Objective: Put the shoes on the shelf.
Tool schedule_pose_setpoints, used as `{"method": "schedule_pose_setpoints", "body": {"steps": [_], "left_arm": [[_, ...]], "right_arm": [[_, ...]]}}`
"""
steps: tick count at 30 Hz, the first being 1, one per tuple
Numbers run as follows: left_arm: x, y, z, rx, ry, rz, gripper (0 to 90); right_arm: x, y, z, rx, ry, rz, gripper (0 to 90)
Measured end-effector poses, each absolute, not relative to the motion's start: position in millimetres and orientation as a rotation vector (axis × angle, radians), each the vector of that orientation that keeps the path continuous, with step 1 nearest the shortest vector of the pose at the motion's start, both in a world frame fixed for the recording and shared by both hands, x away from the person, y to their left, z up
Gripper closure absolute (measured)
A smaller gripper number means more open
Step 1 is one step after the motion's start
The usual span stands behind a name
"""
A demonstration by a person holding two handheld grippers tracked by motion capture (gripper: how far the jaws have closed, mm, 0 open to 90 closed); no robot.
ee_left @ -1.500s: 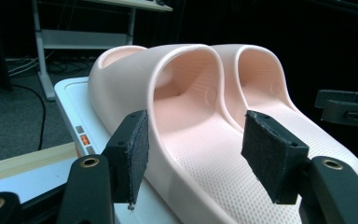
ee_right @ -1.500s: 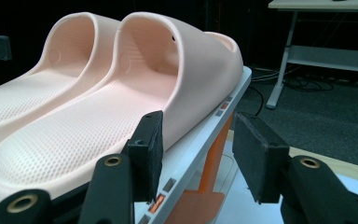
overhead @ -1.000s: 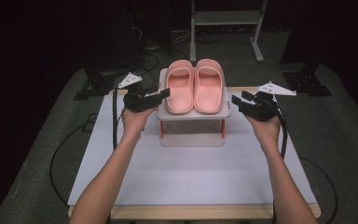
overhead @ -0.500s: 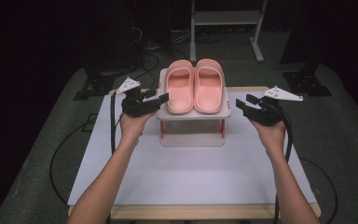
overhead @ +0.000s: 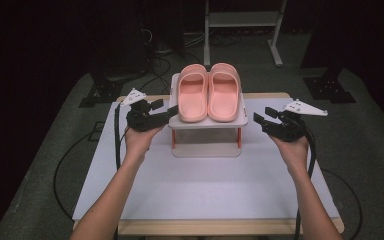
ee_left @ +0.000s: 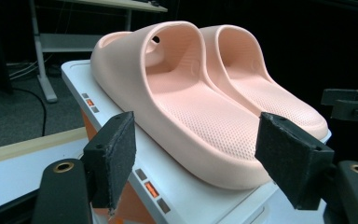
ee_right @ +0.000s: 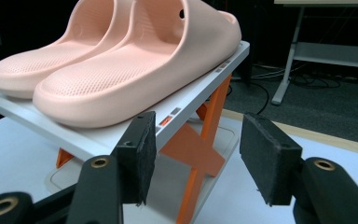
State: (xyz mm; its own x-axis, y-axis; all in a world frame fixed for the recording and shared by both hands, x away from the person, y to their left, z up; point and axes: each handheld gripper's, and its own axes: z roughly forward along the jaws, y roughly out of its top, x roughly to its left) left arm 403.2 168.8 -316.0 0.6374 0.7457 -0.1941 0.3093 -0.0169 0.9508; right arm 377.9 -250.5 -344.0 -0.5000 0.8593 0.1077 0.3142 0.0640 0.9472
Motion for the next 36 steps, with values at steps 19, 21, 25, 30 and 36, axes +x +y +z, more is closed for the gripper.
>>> {"method": "schedule_pose_setpoints", "body": {"steps": [19,21,25,30,36], "left_arm": [[383.1,182.3,-324.4,1.592,0.899,0.437,19.6],[381.5,183.7,-326.0,1.592,0.900,0.439,19.3],[377.6,186.5,-327.7,1.595,0.896,0.444,18.6],[373.1,187.9,-329.9,1.598,0.889,0.447,16.7],[368.6,188.6,-334.8,1.601,0.893,0.457,12.6]], "right_arm": [[363.3,-252.9,-352.9,1.144,1.863,1.471,40.3],[361.9,-252.9,-353.9,1.142,1.864,1.472,39.7],[359.0,-253.5,-356.2,1.134,1.869,1.470,38.9],[354.8,-255.7,-359.1,1.138,1.865,1.474,37.8],[351.6,-257.5,-362.9,1.131,1.865,1.472,35.1]]}}
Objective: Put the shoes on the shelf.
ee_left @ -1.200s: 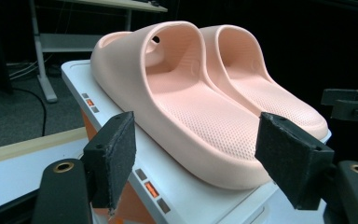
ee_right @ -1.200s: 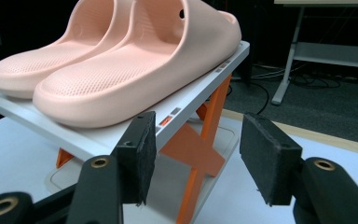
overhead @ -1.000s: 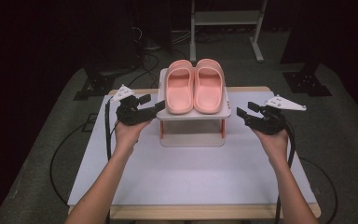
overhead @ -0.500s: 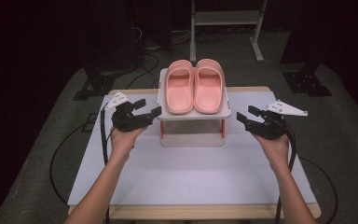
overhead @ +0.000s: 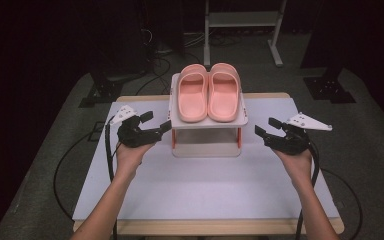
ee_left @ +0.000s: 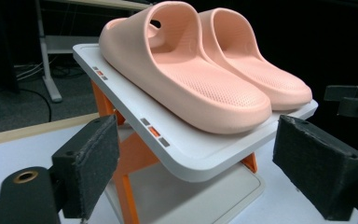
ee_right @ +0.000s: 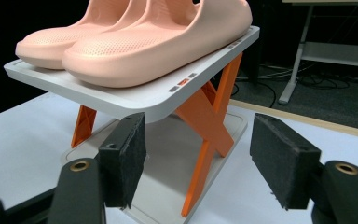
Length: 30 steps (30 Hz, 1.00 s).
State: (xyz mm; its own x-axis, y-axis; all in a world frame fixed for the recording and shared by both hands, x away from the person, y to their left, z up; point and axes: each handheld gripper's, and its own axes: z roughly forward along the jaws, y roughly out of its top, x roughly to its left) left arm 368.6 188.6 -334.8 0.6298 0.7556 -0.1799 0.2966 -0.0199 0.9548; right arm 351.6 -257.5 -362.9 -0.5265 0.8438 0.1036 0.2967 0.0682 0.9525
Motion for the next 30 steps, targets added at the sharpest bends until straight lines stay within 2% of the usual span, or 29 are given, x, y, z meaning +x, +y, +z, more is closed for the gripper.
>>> {"method": "schedule_pose_setpoints", "body": {"steps": [15,30], "left_arm": [[357.8,191.4,-348.3,1.603,0.887,0.479,7.9],[350.1,194.8,-362.8,1.605,0.894,0.485,3.5]], "right_arm": [[340.0,-265.6,-377.3,1.138,1.848,1.474,27.6],[331.5,-270.5,-390.3,1.133,1.843,1.479,24.2]]}}
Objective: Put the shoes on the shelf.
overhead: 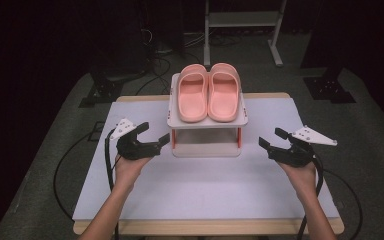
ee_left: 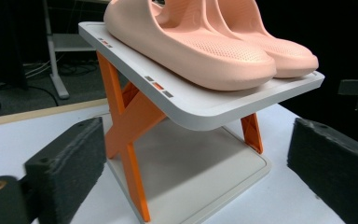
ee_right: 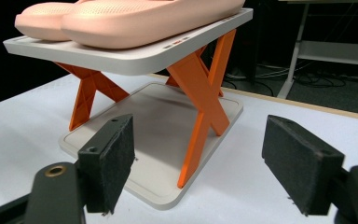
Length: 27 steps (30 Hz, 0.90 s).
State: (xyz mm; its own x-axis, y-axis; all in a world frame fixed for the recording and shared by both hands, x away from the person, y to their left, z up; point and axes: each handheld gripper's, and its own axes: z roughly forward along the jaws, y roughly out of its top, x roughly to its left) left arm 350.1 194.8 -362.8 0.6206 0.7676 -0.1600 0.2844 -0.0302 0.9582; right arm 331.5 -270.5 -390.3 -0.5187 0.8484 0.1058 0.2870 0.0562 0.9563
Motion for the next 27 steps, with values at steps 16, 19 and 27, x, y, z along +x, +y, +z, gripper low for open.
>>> {"method": "schedule_pose_setpoints", "body": {"steps": [16,19,27], "left_arm": [[343.3,202.6,-383.6,1.627,0.918,0.471,3.0],[341.2,204.1,-384.6,1.623,0.915,0.480,3.0],[336.7,204.4,-387.8,1.624,0.902,0.480,3.0]], "right_arm": [[319.2,-278.6,-408.9,1.144,1.837,1.474,18.9],[316.8,-279.7,-412.9,1.151,1.846,1.459,17.9],[310.5,-283.3,-419.7,1.150,1.853,1.460,16.1]]}}
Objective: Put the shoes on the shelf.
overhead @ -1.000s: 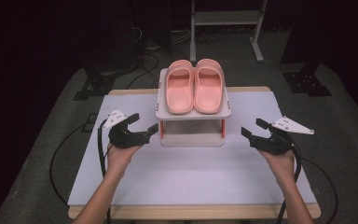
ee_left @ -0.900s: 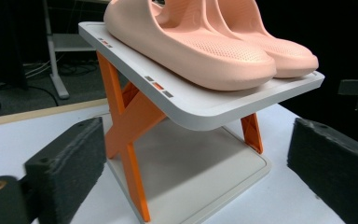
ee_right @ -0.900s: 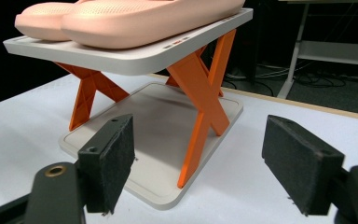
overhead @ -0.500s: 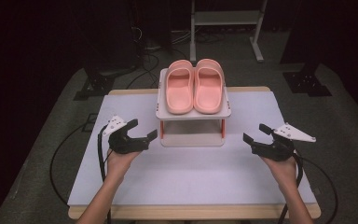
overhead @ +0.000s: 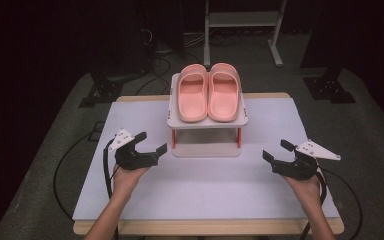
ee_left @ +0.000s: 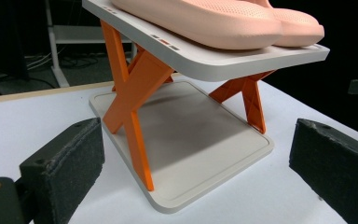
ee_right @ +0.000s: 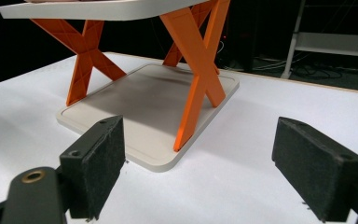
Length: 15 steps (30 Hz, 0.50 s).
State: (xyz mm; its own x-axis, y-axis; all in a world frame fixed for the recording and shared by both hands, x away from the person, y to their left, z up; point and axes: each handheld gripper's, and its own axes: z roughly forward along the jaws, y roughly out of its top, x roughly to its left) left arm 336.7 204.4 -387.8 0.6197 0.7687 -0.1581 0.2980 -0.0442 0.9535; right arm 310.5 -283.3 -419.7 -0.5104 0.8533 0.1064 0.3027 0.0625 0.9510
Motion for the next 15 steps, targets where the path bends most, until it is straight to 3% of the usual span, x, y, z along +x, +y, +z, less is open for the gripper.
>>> {"method": "schedule_pose_setpoints", "body": {"steps": [15], "left_arm": [[326.0,210.0,-403.2,1.619,0.910,0.478,3.0]], "right_arm": [[291.7,-291.3,-433.4,1.146,1.872,1.459,15.6]]}}
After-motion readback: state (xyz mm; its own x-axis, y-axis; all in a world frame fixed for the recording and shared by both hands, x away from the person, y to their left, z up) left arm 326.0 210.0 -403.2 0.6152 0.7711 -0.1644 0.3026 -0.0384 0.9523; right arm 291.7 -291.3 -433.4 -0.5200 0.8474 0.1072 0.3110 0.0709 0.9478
